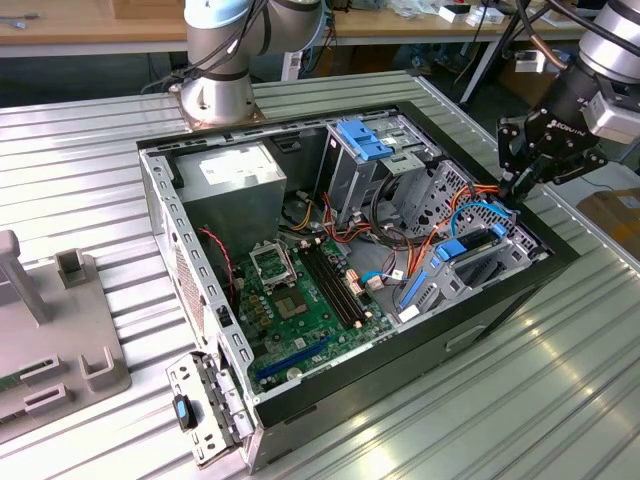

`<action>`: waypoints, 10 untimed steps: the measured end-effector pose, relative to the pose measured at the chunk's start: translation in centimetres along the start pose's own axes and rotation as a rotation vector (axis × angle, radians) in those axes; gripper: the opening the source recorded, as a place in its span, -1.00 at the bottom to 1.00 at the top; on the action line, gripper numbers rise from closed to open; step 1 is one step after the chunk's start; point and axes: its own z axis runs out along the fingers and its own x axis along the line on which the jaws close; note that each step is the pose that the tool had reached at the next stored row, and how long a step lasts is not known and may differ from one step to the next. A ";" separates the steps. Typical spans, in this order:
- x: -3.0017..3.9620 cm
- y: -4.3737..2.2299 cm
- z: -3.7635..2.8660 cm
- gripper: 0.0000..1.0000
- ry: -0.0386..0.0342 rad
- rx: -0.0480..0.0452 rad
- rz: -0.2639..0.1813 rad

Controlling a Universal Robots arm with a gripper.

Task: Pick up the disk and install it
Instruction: 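Insert the first disk wire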

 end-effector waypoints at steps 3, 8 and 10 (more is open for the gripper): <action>0.02 -0.07 0.02 -0.43 -0.0006 0.0003 -0.015; -0.01 -0.12 0.01 -0.46 -0.0006 0.0002 -0.015; -0.02 -0.12 0.00 -0.59 -0.0004 -0.0001 -0.015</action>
